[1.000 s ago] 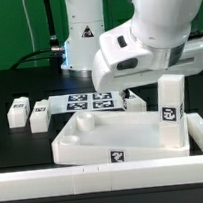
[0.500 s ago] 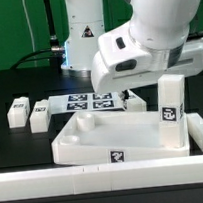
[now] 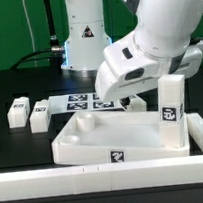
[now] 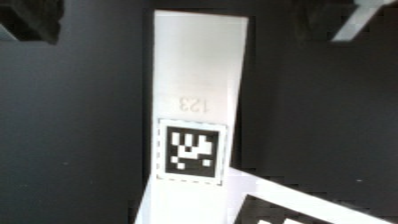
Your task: Assemble desk
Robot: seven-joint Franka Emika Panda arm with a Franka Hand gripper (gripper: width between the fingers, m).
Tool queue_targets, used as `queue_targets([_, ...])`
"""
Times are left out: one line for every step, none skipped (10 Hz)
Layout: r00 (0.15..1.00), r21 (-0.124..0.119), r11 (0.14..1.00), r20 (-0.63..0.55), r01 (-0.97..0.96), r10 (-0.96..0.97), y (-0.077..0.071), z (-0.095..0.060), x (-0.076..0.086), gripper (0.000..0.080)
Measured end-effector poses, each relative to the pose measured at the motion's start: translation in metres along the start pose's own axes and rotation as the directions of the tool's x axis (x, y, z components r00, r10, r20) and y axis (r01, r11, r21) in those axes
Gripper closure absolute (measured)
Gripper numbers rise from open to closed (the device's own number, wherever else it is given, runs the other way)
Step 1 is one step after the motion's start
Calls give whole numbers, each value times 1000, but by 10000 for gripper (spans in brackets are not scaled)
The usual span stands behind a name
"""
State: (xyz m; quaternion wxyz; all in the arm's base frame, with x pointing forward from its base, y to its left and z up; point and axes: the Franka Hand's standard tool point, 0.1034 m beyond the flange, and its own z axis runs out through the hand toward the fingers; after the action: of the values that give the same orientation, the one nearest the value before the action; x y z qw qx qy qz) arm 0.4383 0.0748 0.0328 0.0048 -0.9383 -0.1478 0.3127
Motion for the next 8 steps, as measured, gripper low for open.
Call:
queue_targets([999,6,1000,40,-1,0,-1,2,-3,151])
queue_targets([995,9,1000,100,2,-3,-2,4,-5,151])
queue_targets([984,-14,999,176,32,-29,-2,8,-8,151])
queue_targets([972,-30,998,231,59,-50,-3,13,-10,151])
queue_targets([962,-37,997,267,73,-61,-3,15,-13,151])
queue_targets([944,-34,997,325,75,-60,-3,15,-18,151])
queue_targets([946,-35,997,320,73,-58,-2,16,-15,151])
queue_targets([948,-32,997,314,65,-52,2,14,-16,151])
